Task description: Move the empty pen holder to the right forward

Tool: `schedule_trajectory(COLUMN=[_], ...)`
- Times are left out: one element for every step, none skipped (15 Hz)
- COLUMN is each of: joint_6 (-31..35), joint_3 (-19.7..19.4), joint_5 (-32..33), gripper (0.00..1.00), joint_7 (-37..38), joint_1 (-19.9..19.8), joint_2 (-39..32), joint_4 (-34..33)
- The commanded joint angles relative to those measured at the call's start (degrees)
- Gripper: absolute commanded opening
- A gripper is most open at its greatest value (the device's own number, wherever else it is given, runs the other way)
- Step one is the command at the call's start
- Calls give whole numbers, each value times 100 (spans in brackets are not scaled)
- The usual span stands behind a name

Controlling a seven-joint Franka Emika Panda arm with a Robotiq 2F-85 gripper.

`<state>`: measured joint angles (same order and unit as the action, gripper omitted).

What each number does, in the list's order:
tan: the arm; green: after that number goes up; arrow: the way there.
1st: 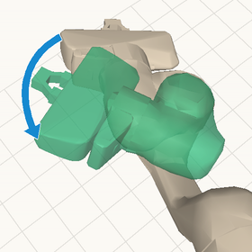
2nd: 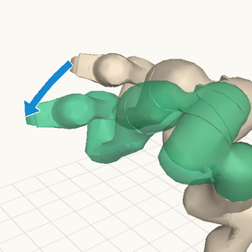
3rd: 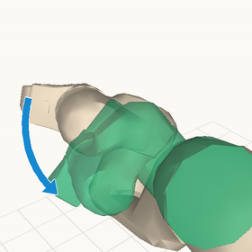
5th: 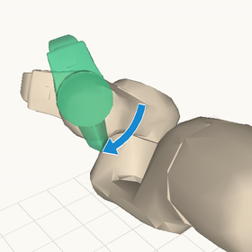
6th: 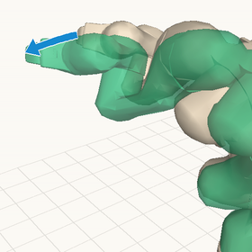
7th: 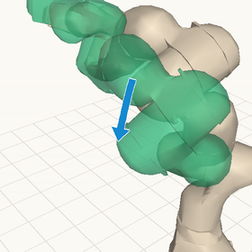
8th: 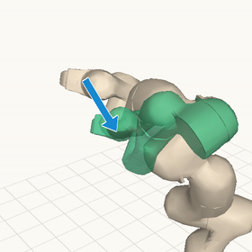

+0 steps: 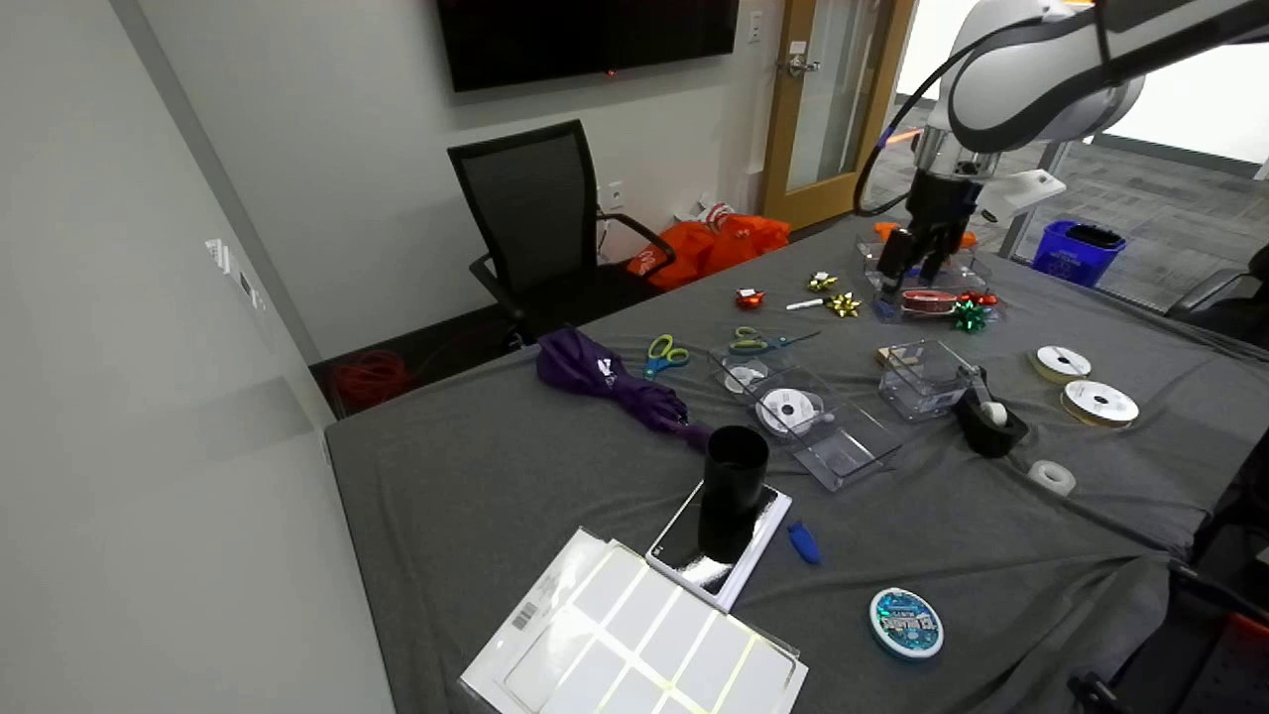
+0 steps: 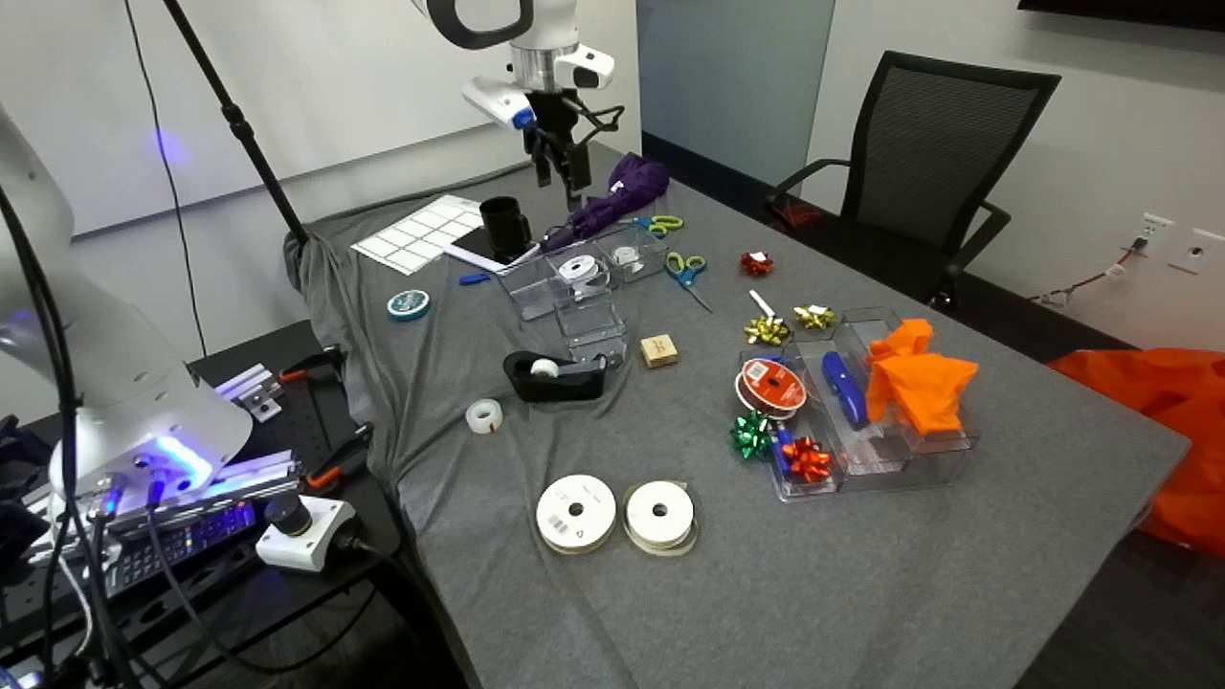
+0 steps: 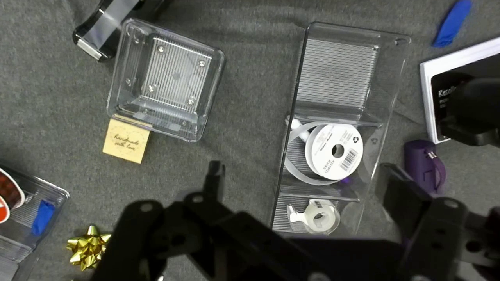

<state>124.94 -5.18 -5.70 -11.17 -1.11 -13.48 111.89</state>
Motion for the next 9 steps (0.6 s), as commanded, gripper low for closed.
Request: schedule_trajectory(joint_6=[563,640,744,805,835,844,856,875,966], joint_3=[121,118,111,98,83,77,70,63,69], joint_5=[3,13,22,64,99,116,131,142,121], gripper=[100,100,100,100,100,100,100,100,100], joint_7=[77,143,261,400,583,723,871,1000,1068], joint_1=[-156,-158,-154,-140,-120,-109,-96,-88,-98], joint_2=[-221,-286,-366,-466,-586,-680,-787,-882,-985], joint_4=[163,182,209,214,203,197,186,178,185])
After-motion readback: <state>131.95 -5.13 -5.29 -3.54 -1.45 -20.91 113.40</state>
